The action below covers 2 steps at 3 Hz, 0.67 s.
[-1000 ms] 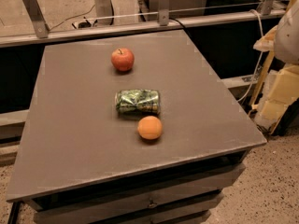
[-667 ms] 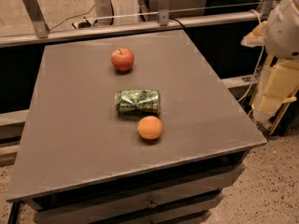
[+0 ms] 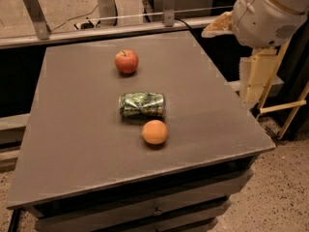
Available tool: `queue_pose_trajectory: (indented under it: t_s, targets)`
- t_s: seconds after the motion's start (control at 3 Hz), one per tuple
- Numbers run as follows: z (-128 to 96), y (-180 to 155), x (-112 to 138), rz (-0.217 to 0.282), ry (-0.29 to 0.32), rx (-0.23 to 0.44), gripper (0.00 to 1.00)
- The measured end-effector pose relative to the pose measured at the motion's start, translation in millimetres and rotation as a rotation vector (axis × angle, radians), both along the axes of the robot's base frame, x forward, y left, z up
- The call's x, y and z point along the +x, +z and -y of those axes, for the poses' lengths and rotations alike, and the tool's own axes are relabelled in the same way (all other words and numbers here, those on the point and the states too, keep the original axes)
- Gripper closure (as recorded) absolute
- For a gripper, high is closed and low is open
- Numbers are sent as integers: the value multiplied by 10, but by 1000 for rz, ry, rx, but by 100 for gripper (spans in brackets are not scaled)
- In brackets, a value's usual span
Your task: Pick orange
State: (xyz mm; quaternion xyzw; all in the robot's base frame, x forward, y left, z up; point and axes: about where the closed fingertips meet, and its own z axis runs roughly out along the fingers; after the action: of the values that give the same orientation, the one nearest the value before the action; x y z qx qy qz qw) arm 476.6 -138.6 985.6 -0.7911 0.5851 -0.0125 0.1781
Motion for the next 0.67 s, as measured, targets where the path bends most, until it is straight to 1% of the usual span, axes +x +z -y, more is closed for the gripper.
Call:
queue_pose_trajectory:
  t_s: [0.33,0.67]
  targets:
    - [-21,-21,42,-3,35,-21,0]
    - [-238,-266,96,-36,192,-98,0]
